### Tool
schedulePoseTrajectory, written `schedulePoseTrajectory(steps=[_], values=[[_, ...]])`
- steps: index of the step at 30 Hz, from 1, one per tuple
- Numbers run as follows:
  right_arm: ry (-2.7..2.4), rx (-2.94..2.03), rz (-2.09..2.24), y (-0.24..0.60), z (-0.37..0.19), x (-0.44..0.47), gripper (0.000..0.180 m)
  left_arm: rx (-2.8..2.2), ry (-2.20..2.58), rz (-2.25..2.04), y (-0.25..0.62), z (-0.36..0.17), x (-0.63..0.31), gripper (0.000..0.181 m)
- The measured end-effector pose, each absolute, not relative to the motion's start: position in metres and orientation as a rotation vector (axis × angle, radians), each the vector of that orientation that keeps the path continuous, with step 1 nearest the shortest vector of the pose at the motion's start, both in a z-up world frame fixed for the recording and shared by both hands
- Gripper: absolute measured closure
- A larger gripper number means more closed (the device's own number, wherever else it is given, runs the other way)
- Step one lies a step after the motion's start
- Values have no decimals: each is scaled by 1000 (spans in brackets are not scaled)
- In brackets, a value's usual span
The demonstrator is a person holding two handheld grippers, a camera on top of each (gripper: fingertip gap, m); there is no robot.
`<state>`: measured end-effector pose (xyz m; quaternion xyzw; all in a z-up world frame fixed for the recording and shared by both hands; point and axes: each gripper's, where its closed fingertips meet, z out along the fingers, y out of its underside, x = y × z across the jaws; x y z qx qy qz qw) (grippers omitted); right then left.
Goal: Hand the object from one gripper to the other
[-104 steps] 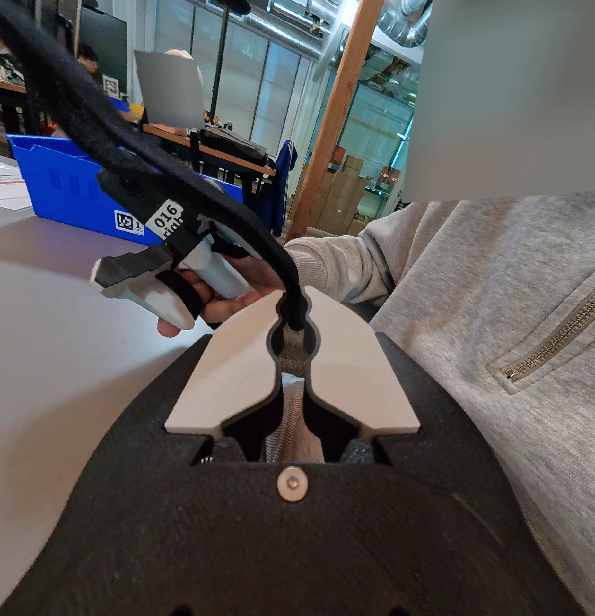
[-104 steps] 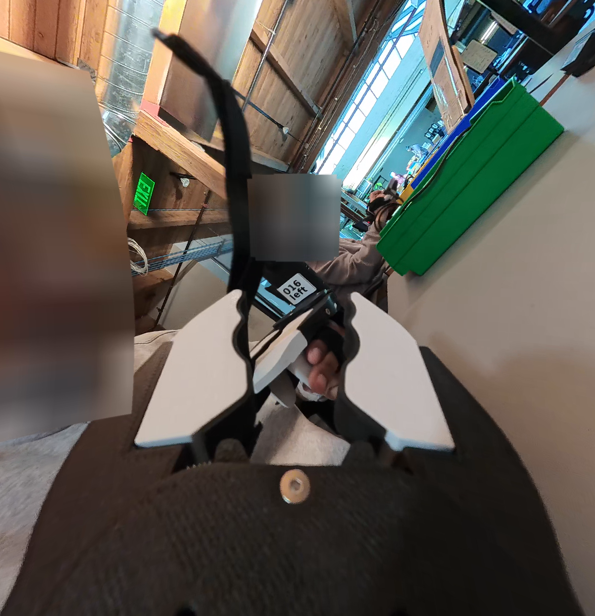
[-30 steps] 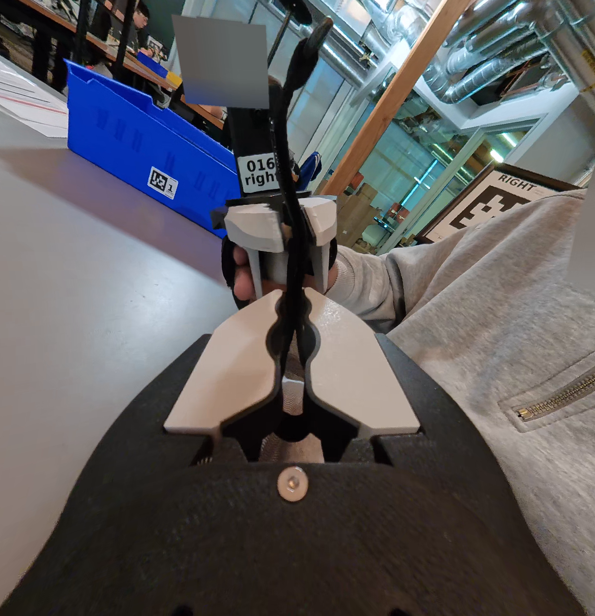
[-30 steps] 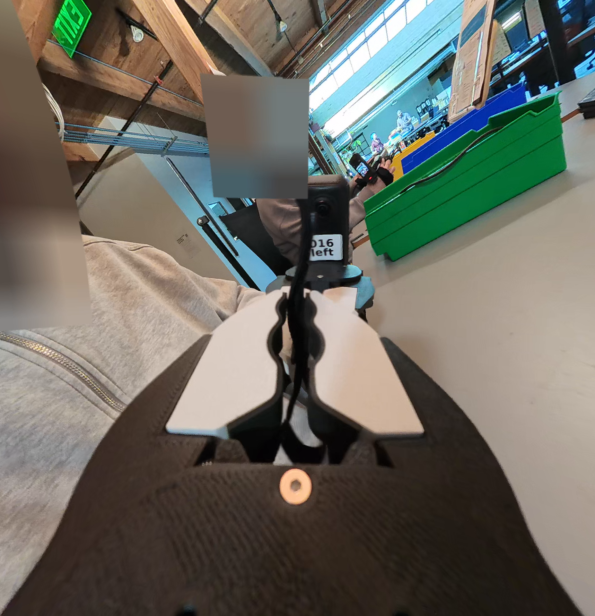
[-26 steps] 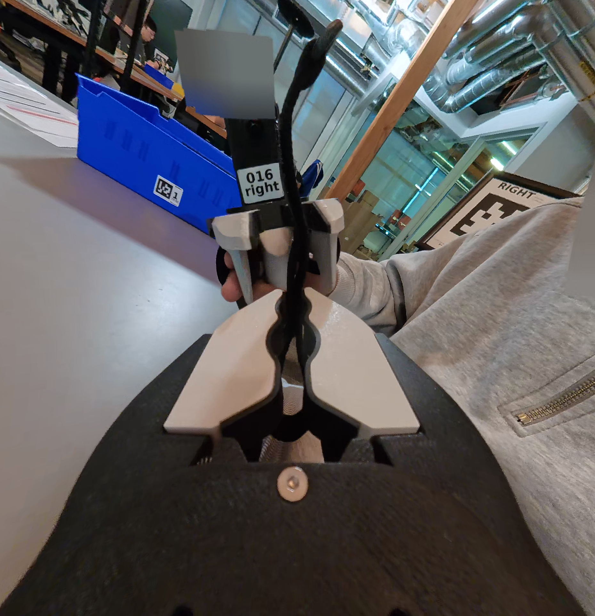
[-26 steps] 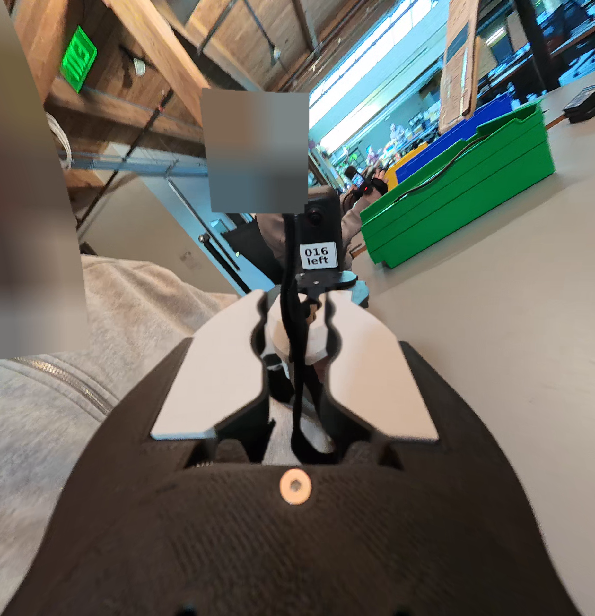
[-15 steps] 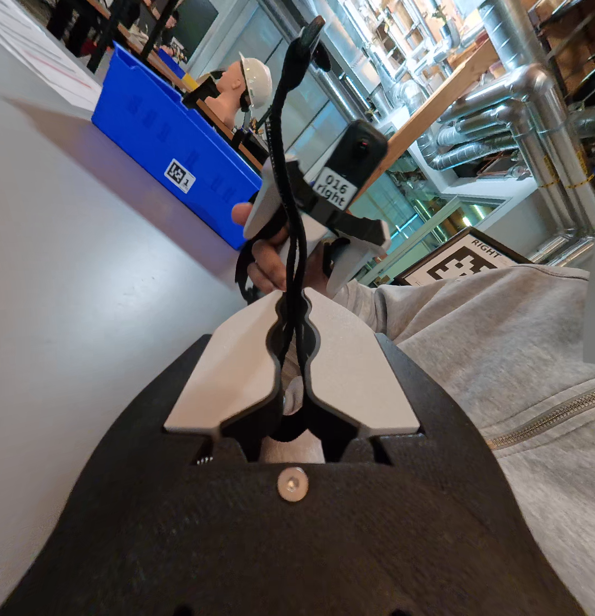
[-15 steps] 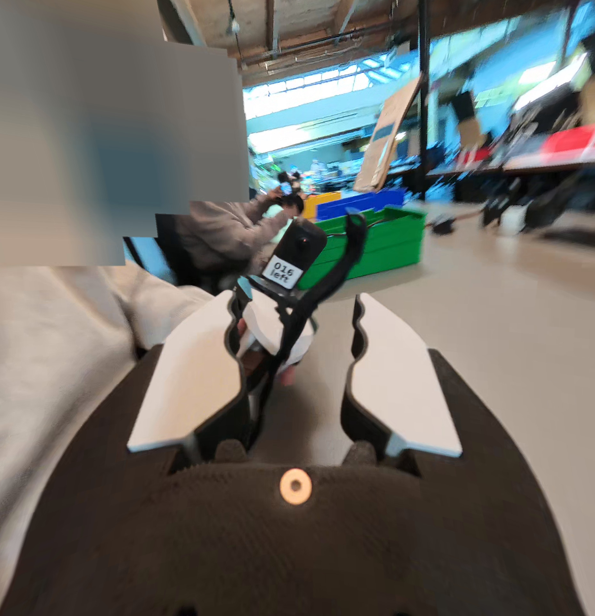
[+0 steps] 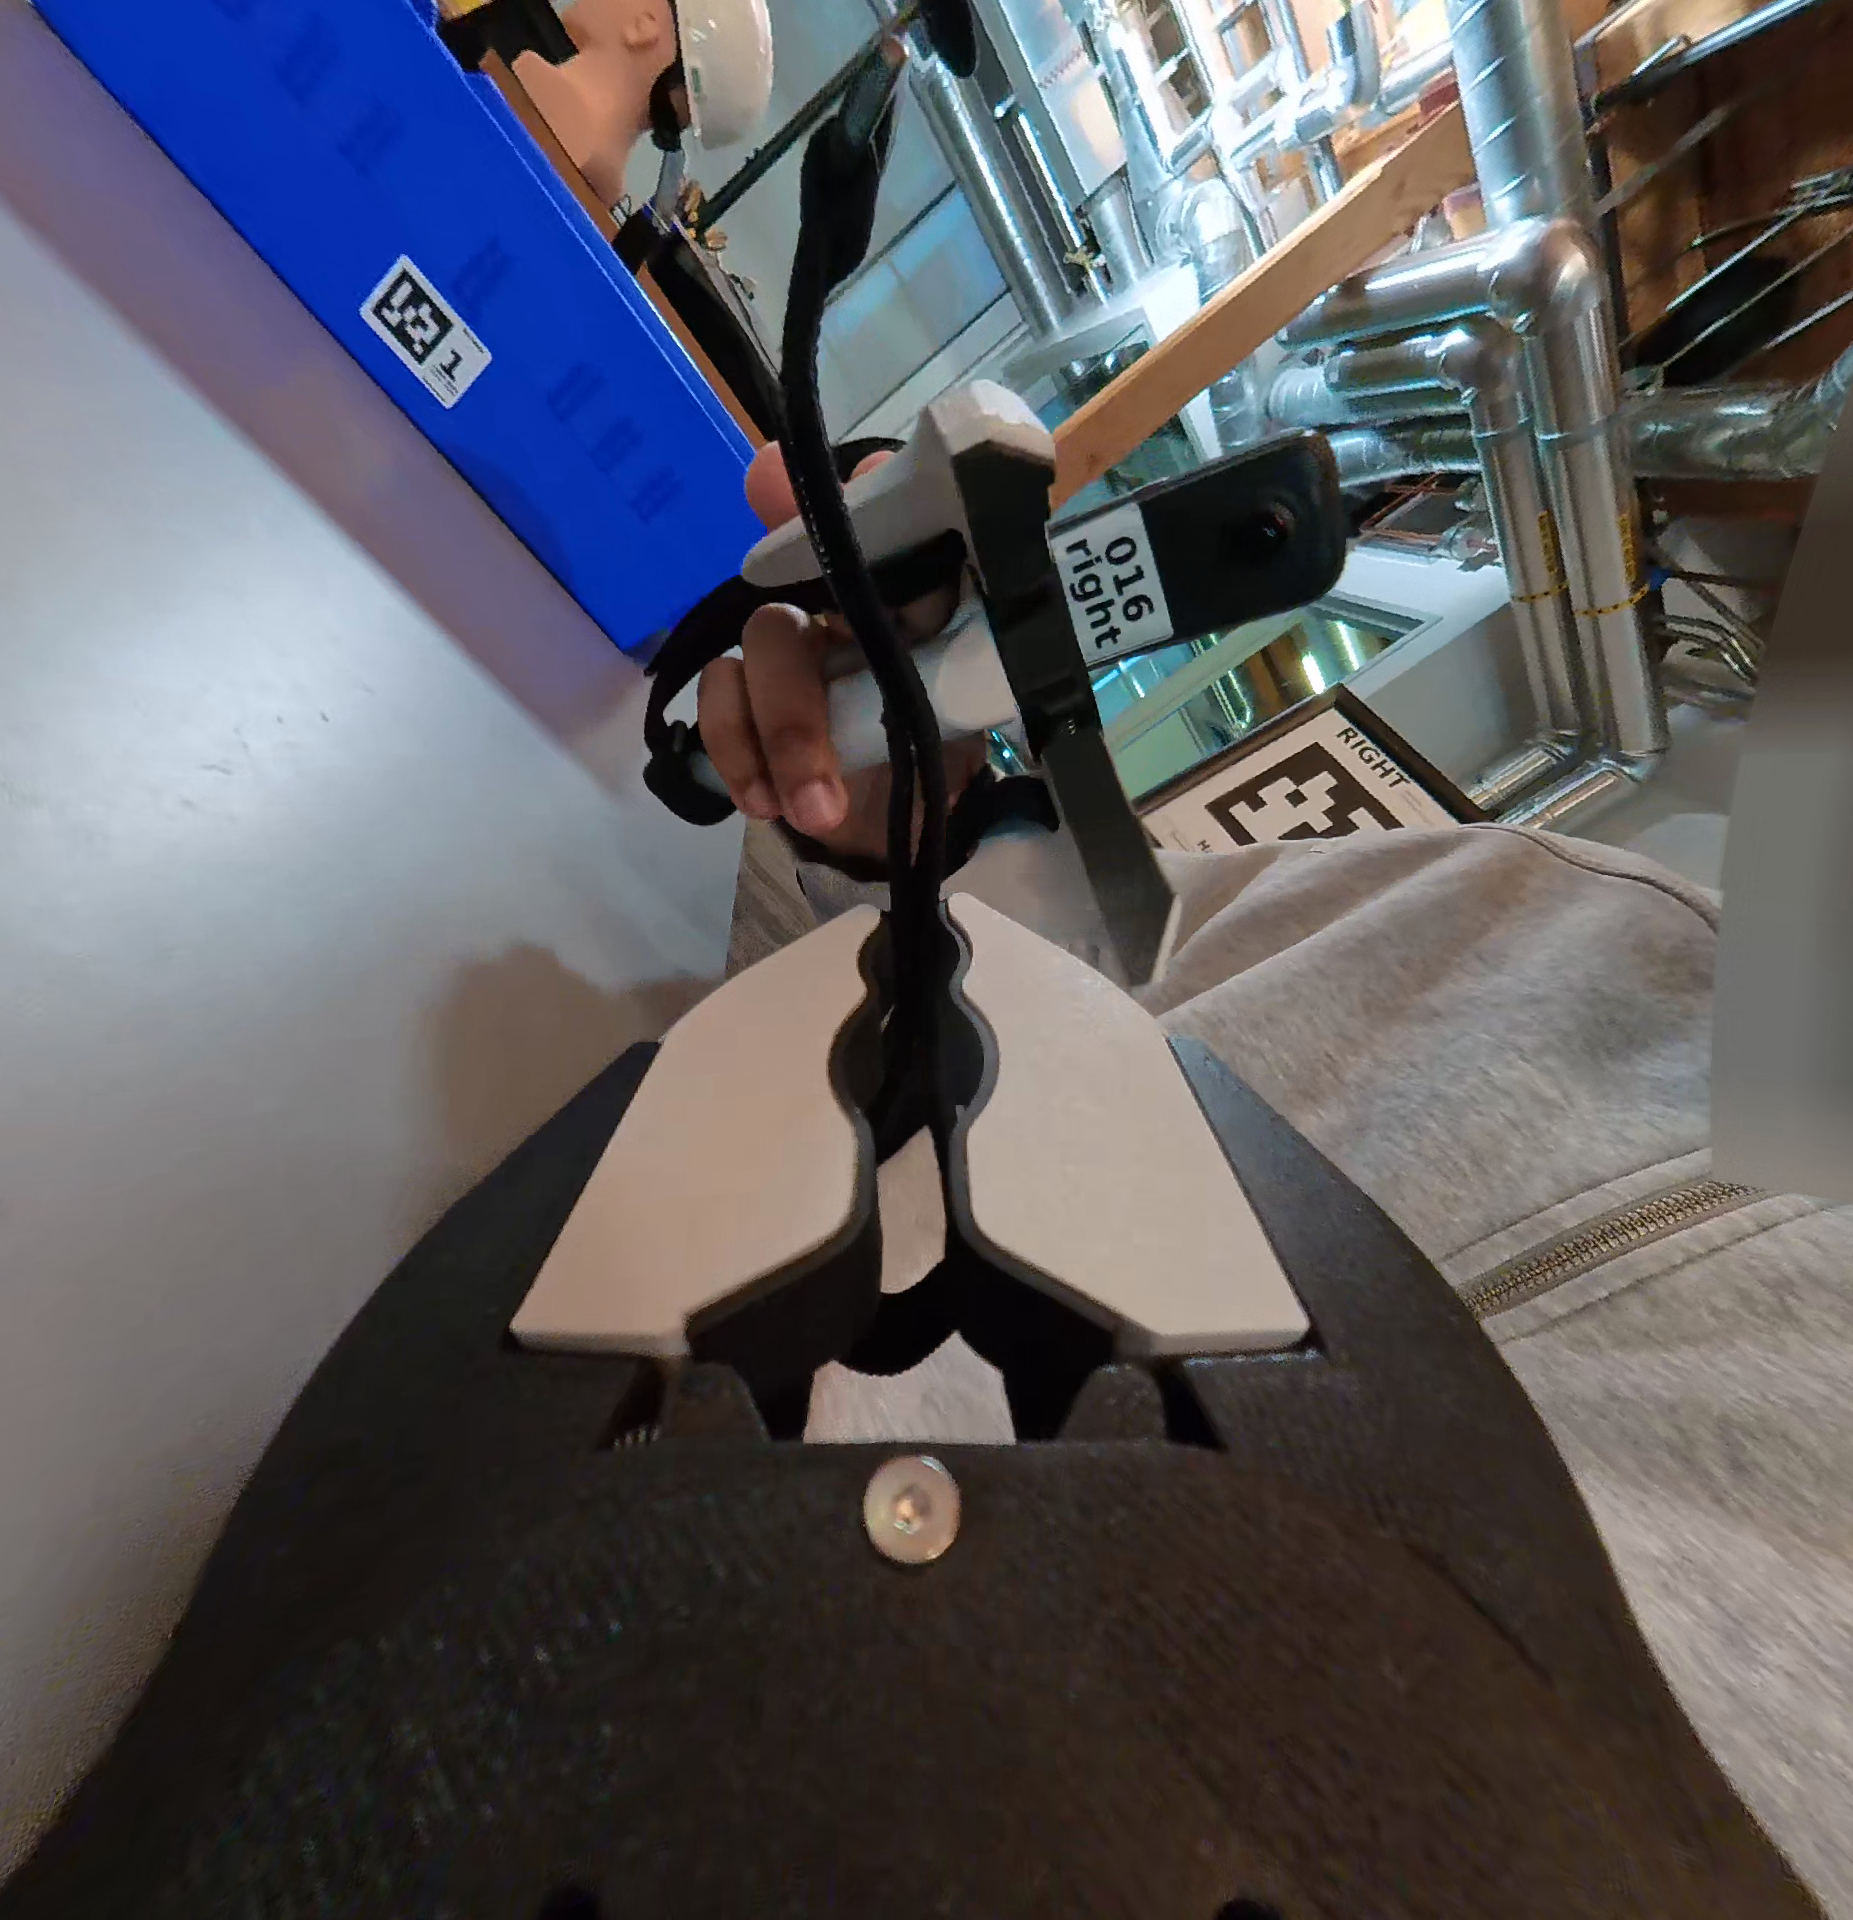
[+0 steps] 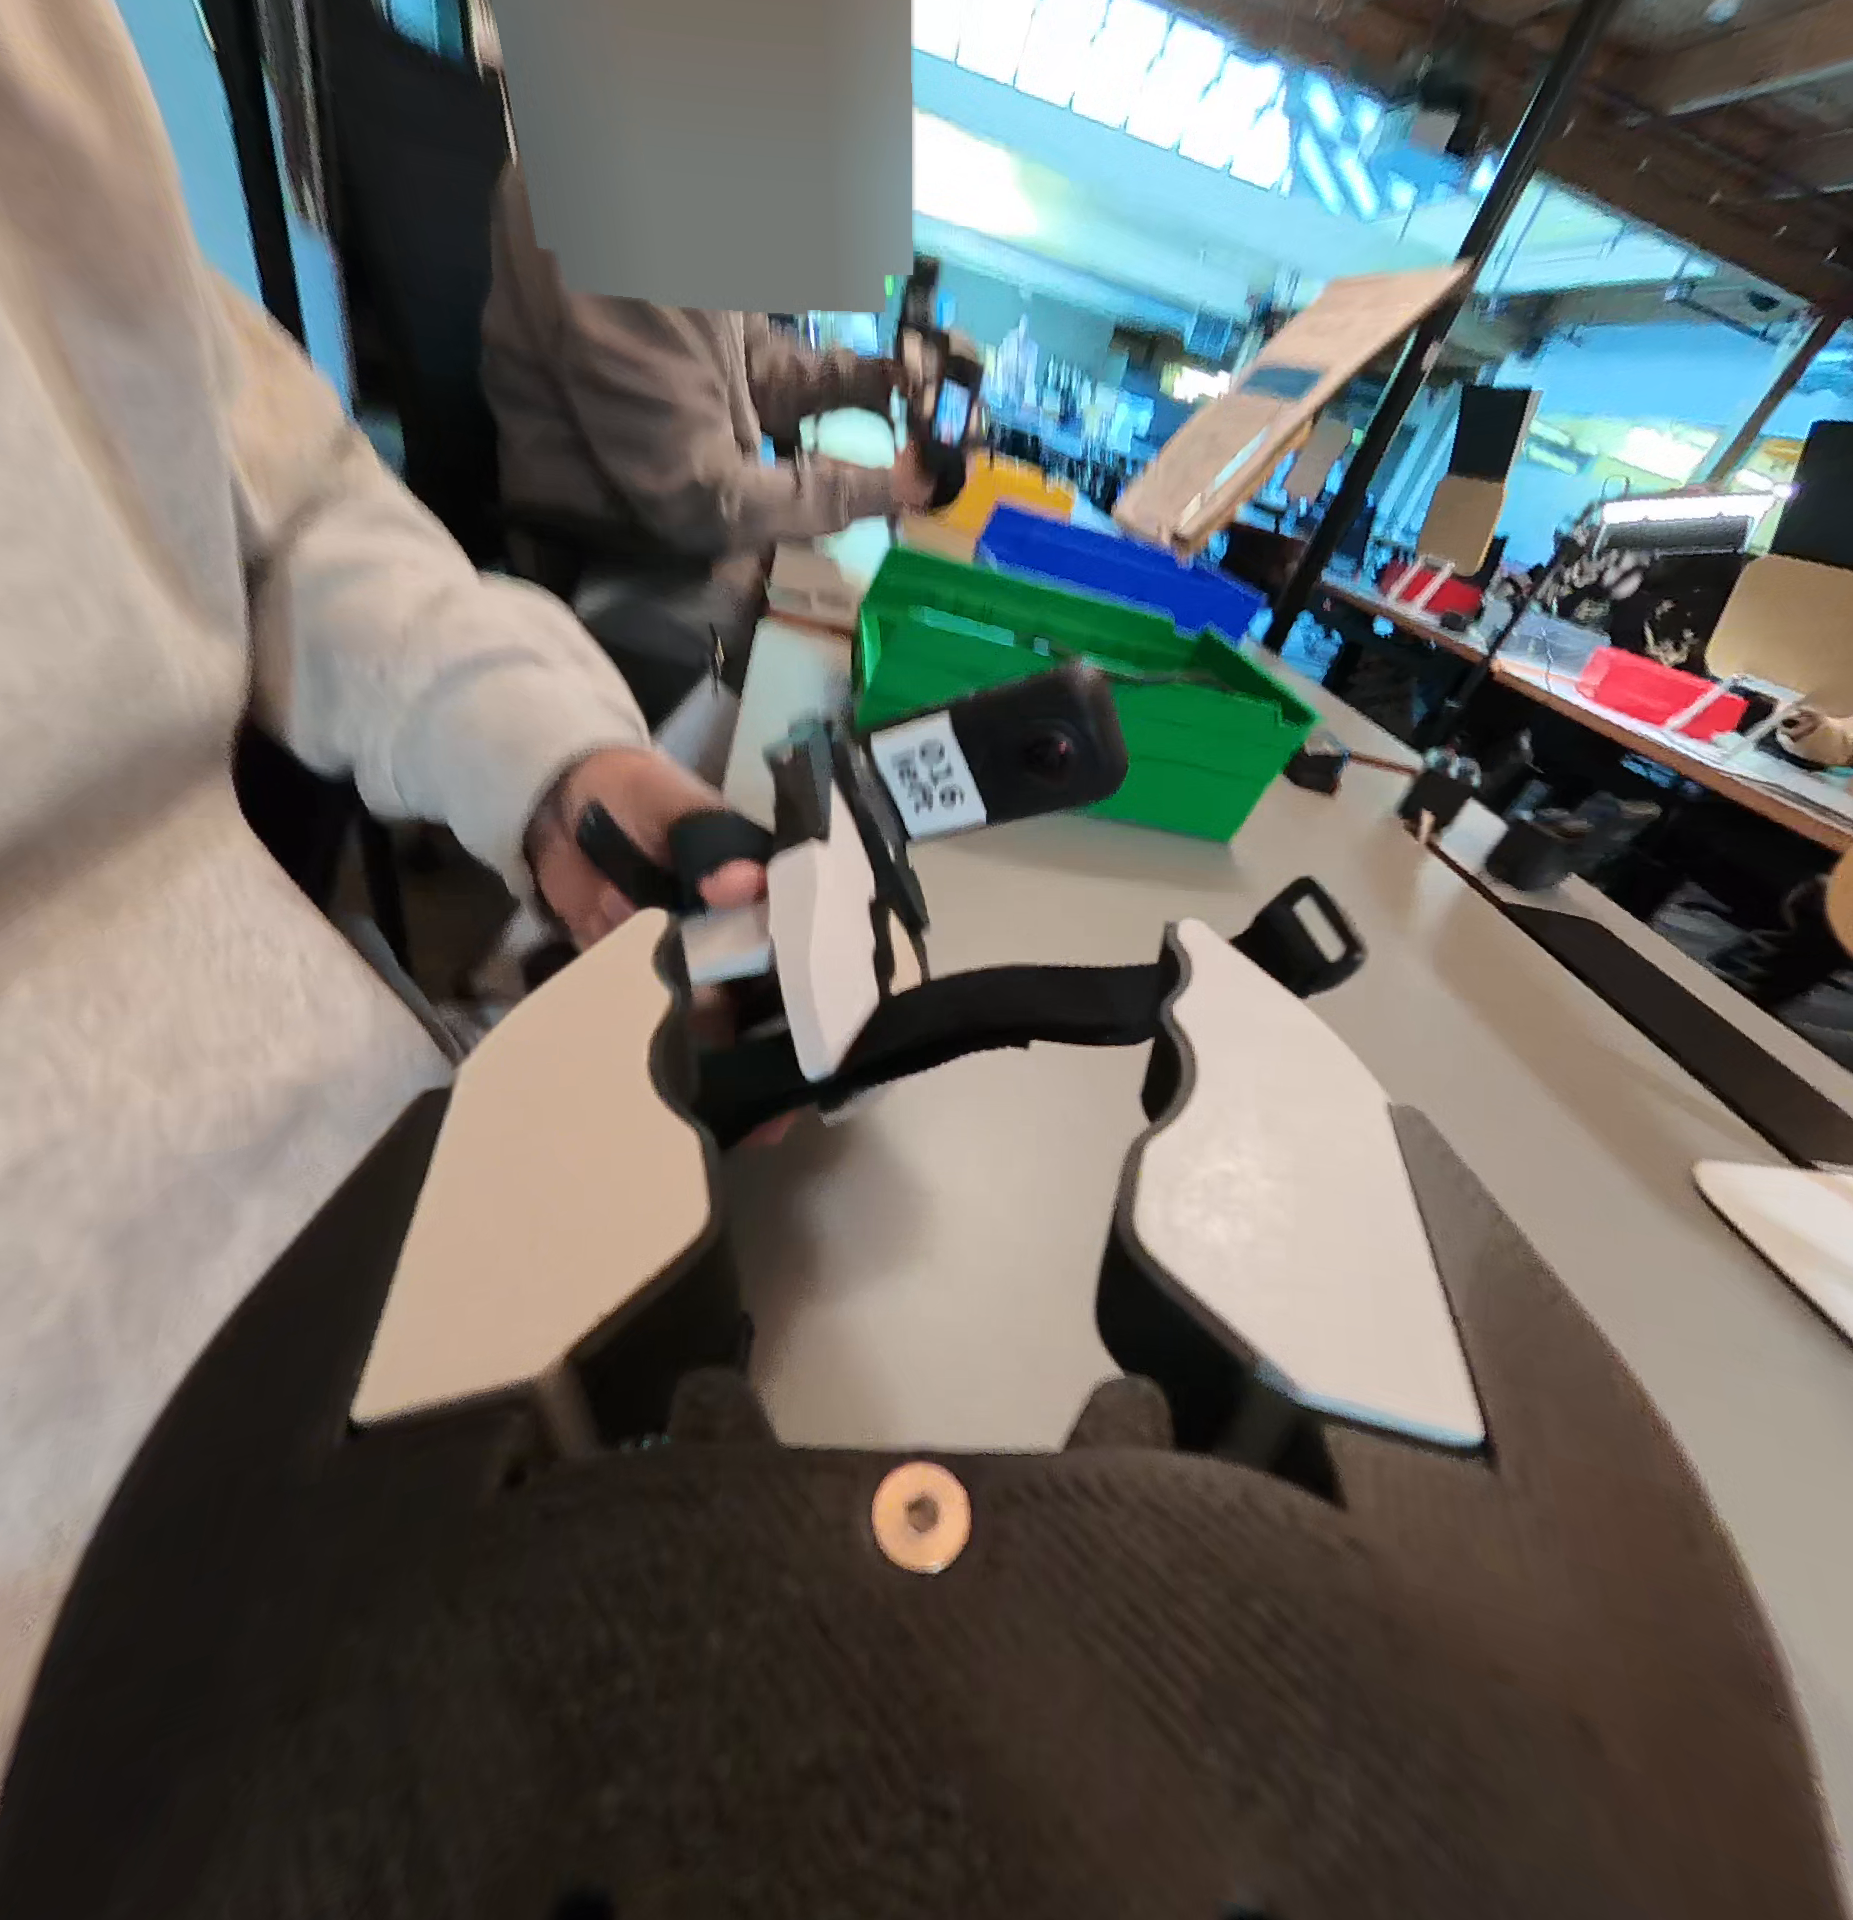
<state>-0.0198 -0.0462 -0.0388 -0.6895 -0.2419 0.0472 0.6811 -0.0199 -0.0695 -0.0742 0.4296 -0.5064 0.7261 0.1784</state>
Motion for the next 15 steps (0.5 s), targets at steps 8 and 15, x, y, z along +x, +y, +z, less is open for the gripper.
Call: schedulePoseTrajectory(steps=[8,15], values=[[-634,-1736,1,-37,-80,-22,86,1143,-1457,2057,-76,-69,-26,174],[-566,-1789,134,-38,-86,-25,112,1089,-1466,2107,-76,-61,-29,173]])
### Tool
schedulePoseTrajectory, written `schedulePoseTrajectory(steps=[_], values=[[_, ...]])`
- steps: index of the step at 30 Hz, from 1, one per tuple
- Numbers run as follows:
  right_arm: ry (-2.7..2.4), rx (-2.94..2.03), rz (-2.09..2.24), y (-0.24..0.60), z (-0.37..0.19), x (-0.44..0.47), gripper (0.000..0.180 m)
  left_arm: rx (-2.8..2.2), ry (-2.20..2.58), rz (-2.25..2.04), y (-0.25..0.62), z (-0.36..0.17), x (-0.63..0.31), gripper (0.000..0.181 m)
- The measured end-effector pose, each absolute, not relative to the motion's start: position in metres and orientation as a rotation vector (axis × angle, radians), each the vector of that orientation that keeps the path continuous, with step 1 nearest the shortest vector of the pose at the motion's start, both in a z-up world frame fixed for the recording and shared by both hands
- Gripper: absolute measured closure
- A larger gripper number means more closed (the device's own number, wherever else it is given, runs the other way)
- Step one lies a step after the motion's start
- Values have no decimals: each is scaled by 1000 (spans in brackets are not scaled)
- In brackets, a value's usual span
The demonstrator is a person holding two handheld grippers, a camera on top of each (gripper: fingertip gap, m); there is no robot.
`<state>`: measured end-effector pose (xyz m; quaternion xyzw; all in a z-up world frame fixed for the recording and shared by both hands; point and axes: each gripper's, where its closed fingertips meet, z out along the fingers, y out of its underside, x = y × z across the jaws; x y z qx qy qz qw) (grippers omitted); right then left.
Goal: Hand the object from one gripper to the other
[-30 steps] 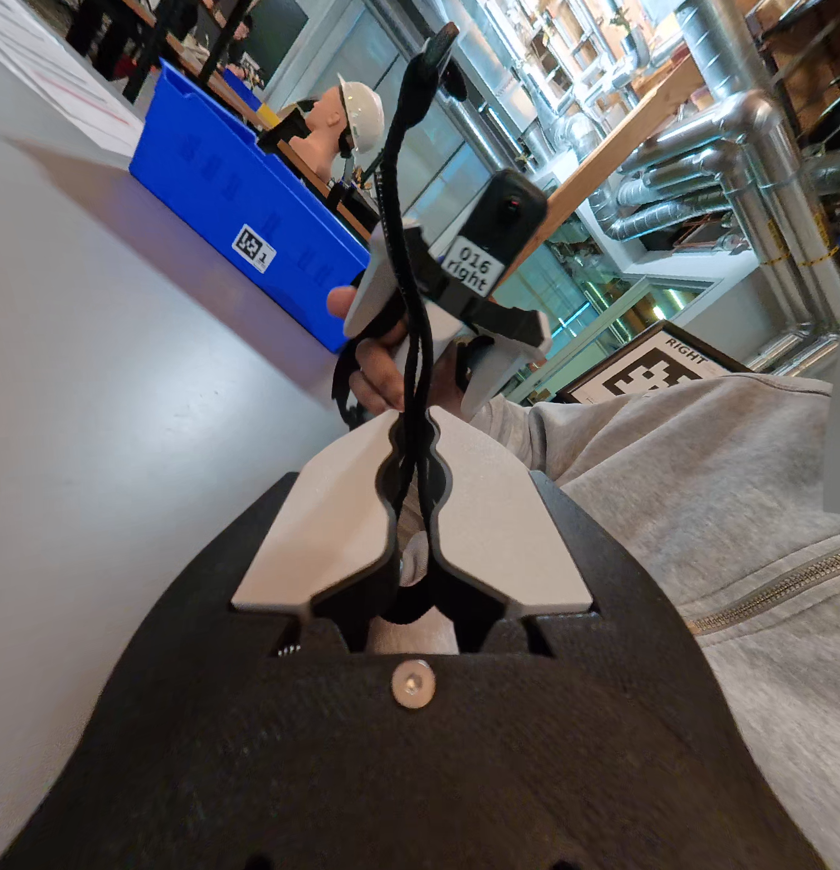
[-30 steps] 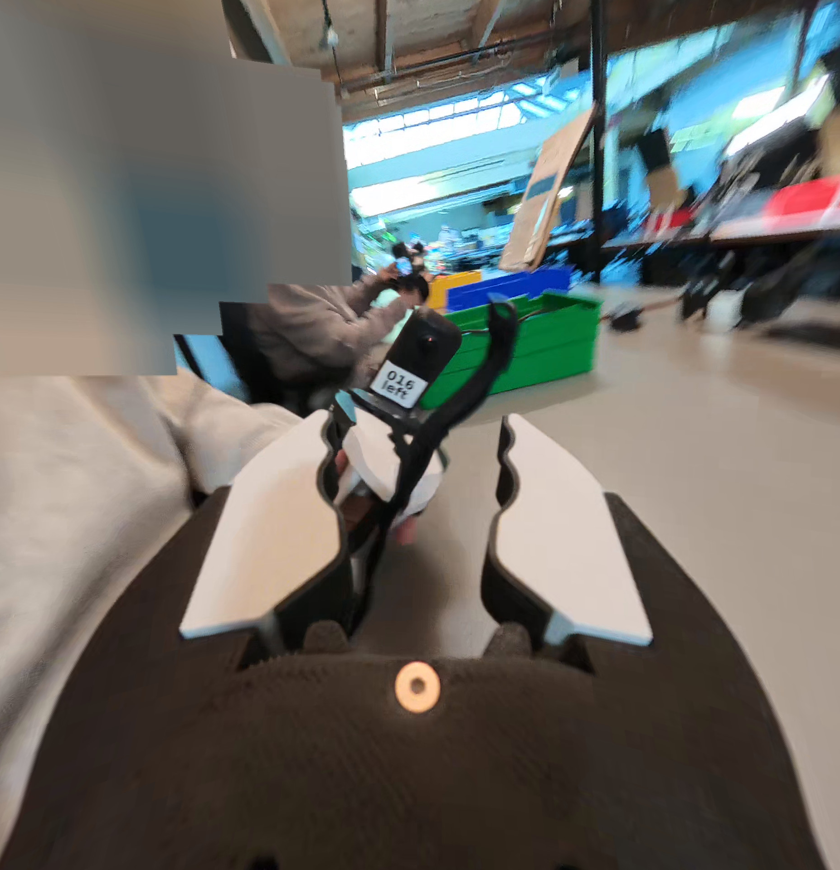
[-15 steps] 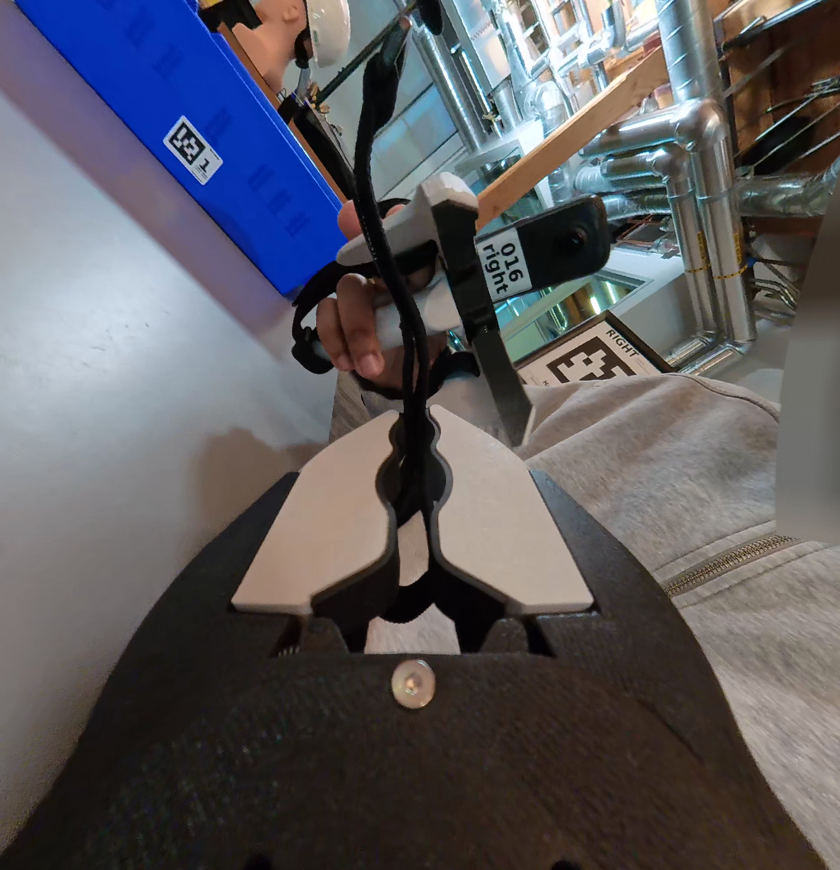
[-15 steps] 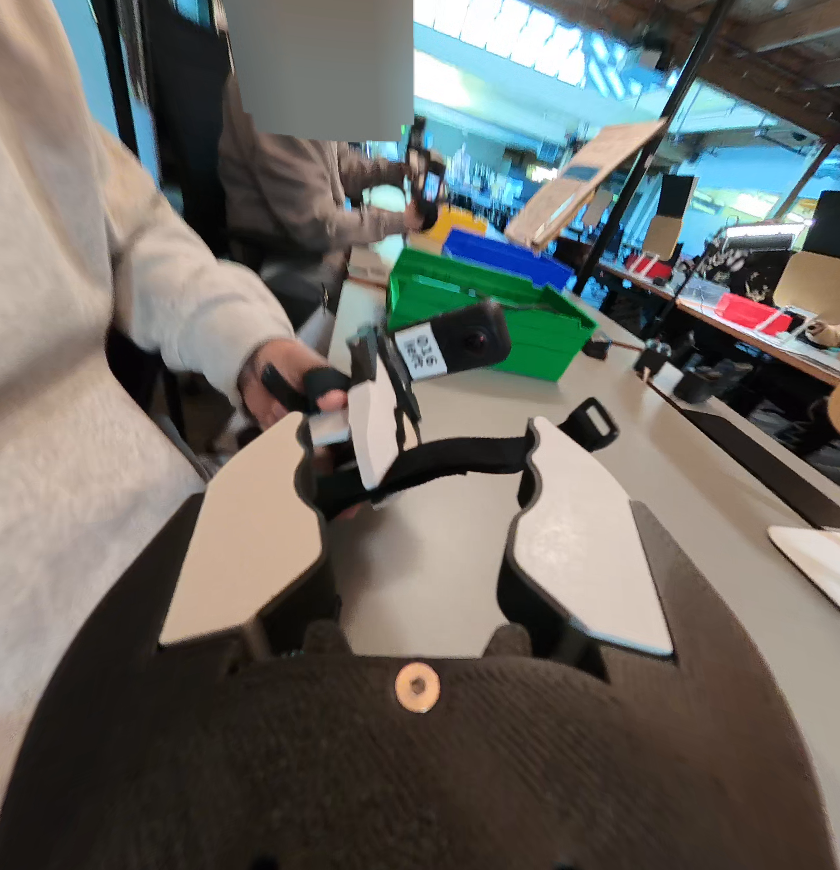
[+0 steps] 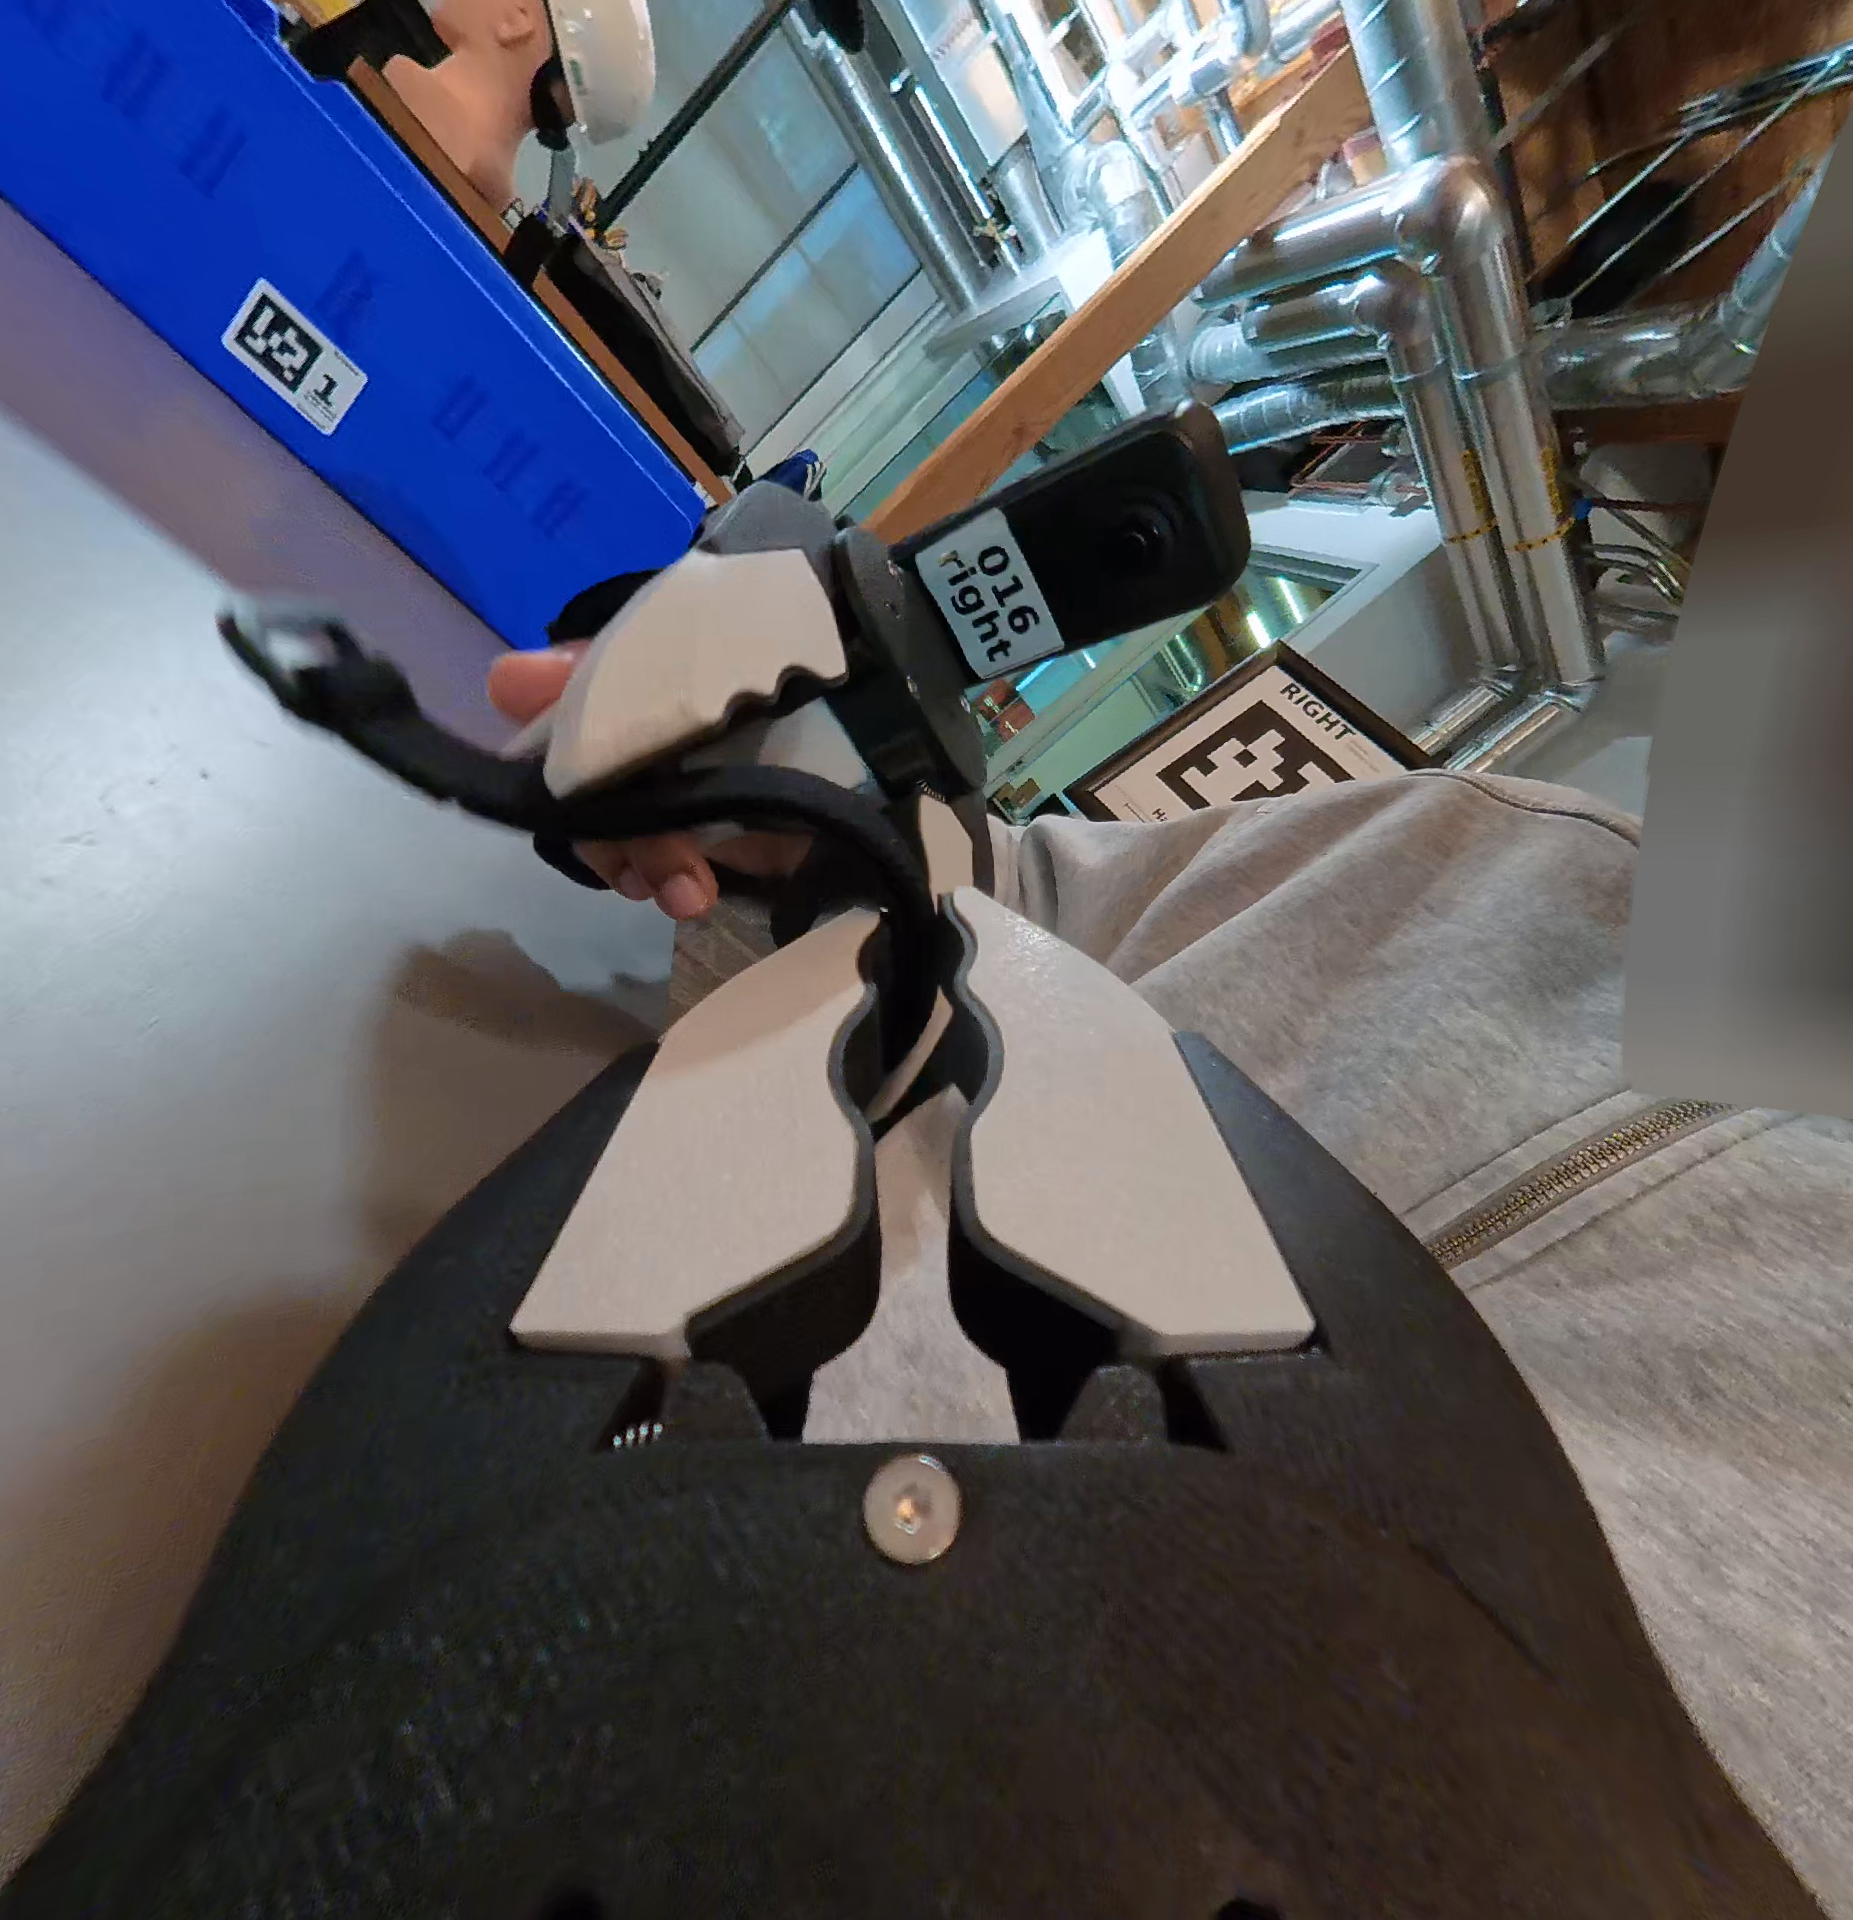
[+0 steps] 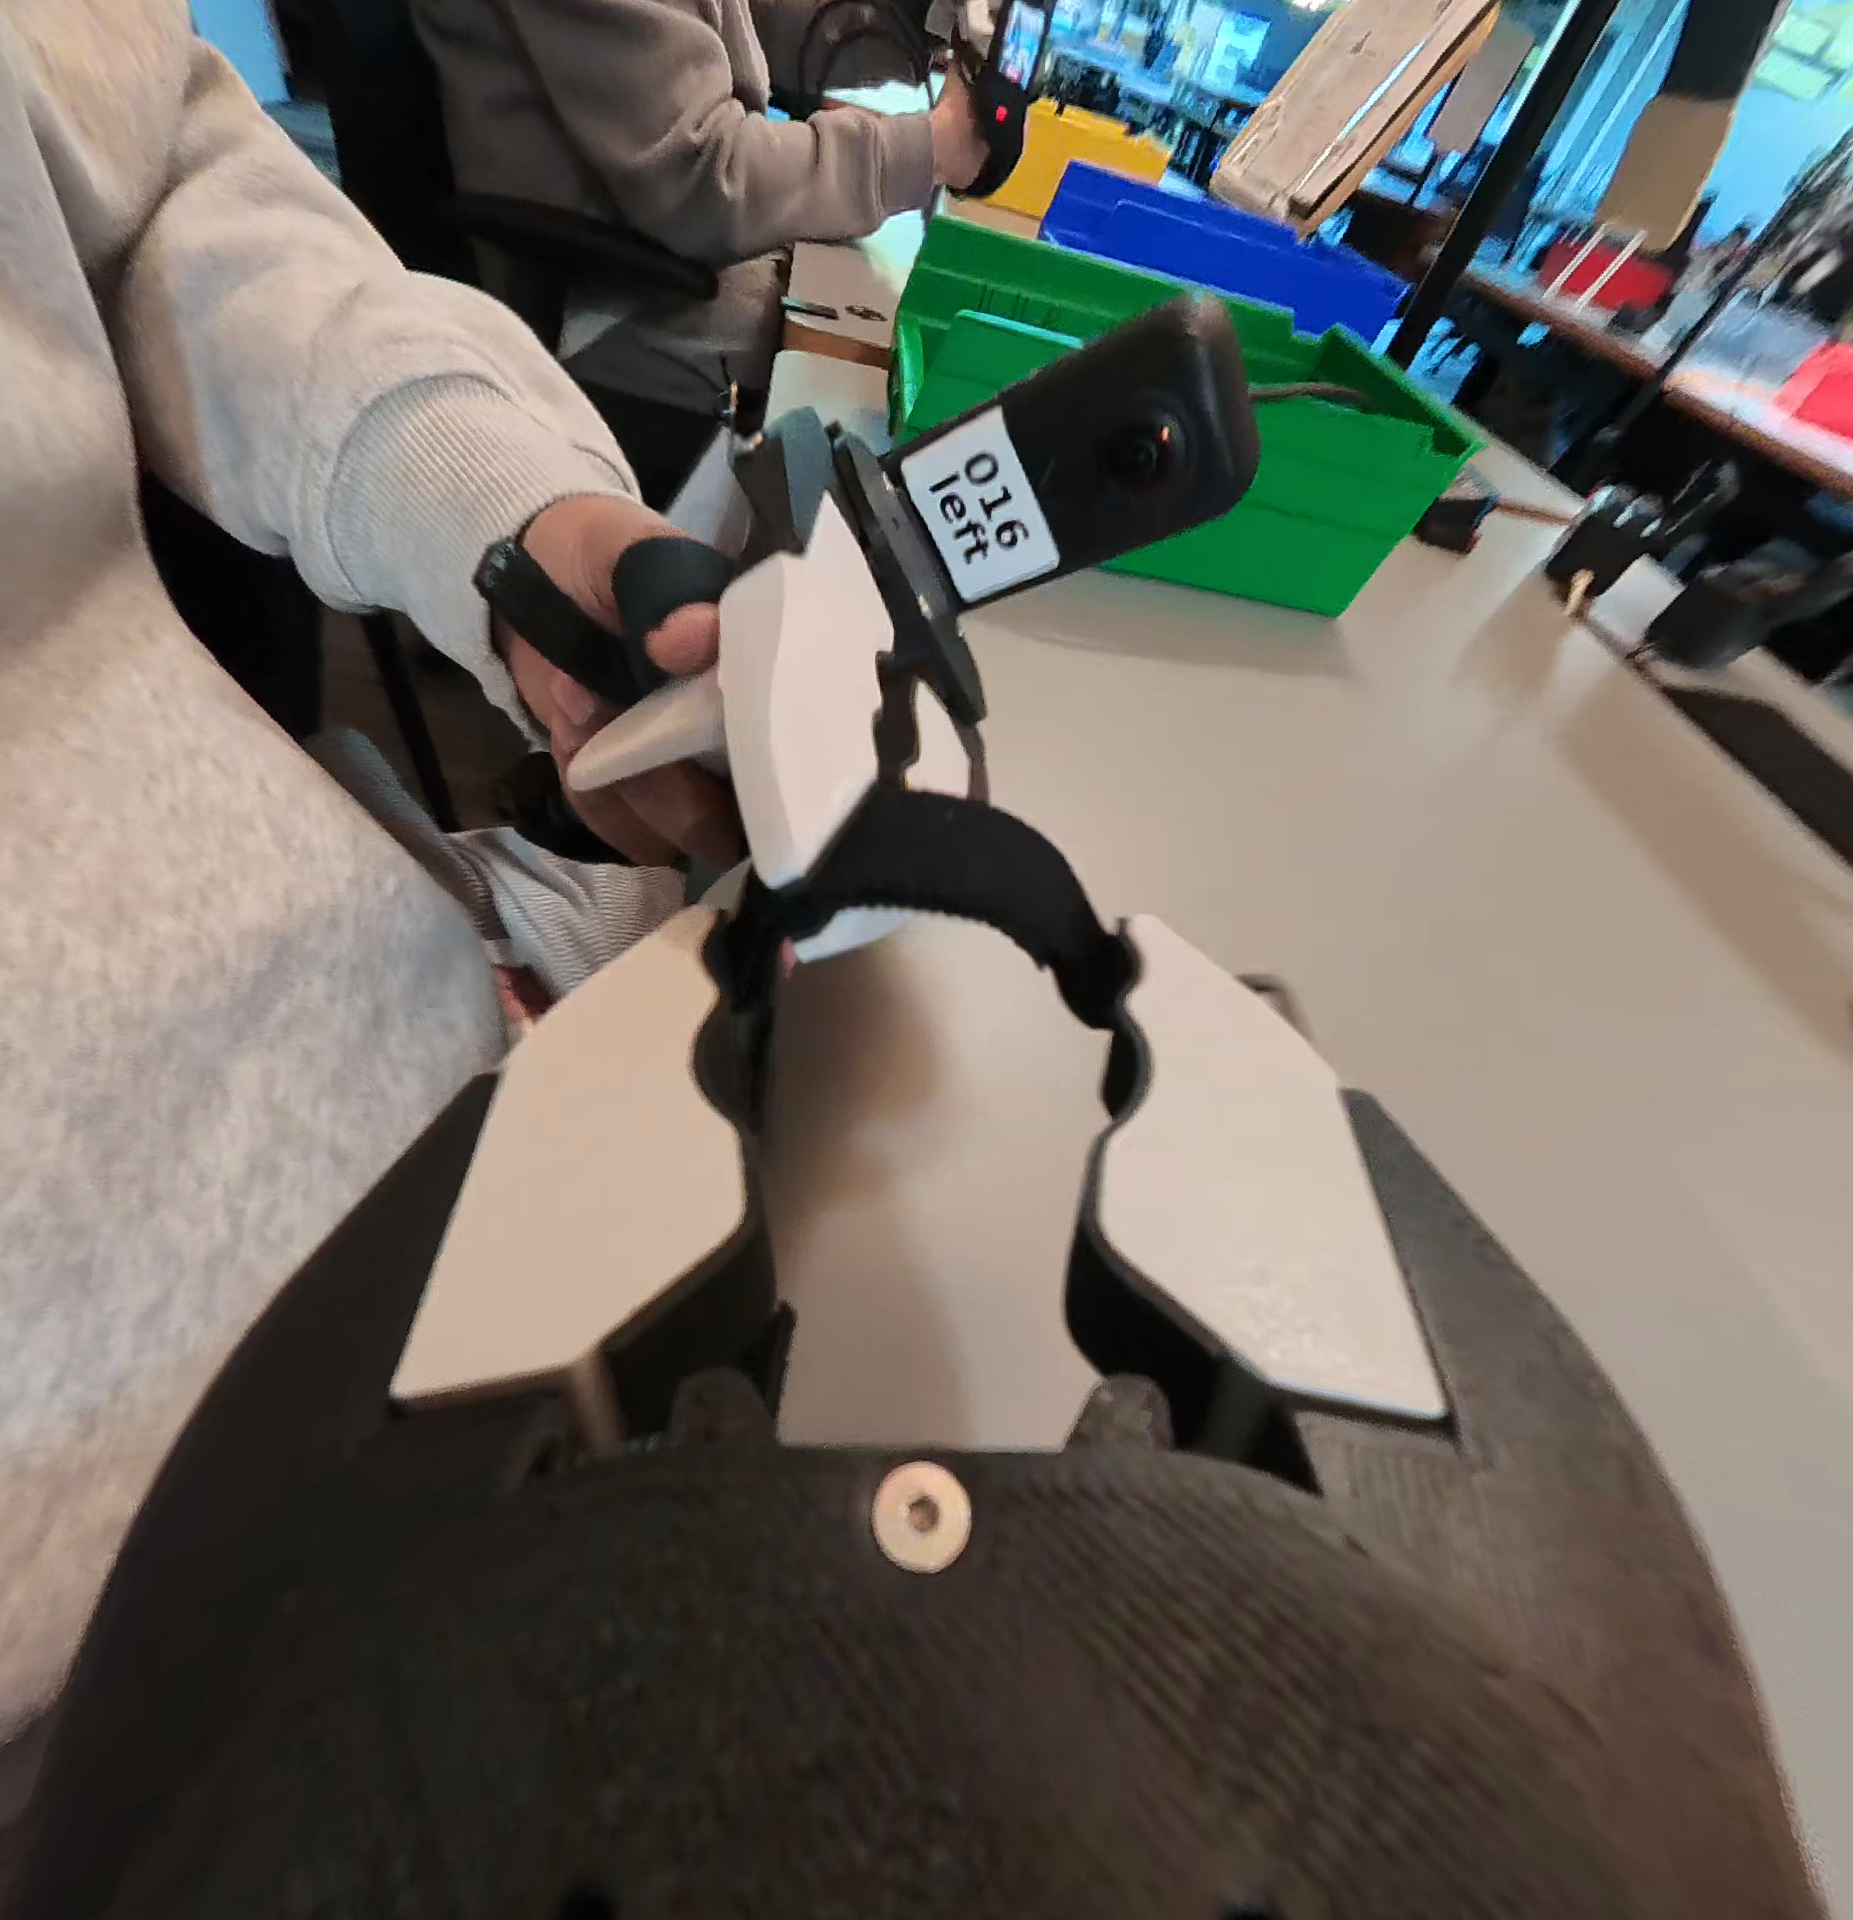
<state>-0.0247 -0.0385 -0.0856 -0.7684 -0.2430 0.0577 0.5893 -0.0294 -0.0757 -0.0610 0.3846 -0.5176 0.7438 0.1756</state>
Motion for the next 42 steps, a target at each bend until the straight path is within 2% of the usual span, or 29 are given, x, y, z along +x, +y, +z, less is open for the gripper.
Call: schedulePoseTrajectory(steps=[3,5,13,17,22,24,26,32,36,39,42], values=[[-574,-1826,156,-41,-89,-25,137,1111,-1455,2135,-73,-59,-26,167],[-581,-1841,130,-42,-90,-23,146,1127,-1431,2156,-69,-58,-24,166],[-463,-1855,137,-42,-83,-2,155,1247,-1338,2293,-40,-51,-11,158],[-313,-1770,63,-49,-36,25,155,1266,-1301,2324,-31,-49,-10,158],[-52,-1654,-387,-116,60,125,156,1257,-1306,2291,-36,-52,-11,158],[121,-1681,-548,-161,79,179,155,1252,-1313,2281,-38,-53,-11,158],[341,-1757,-610,-206,76,230,151,1248,-1328,2275,-40,-54,-11,158],[905,-1994,-355,-272,-15,314,154,1241,-1370,2264,-46,-55,-13,158],[1062,-2095,-244,-276,-61,334,133,1238,-1395,2257,-50,-56,-14,158],[1035,-2062,-326,-273,-58,343,121,1230,-1408,2248,-52,-56,-15,159],[967,-2003,-479,-275,-31,346,112,1227,-1415,2249,-51,-57,-15,159]])
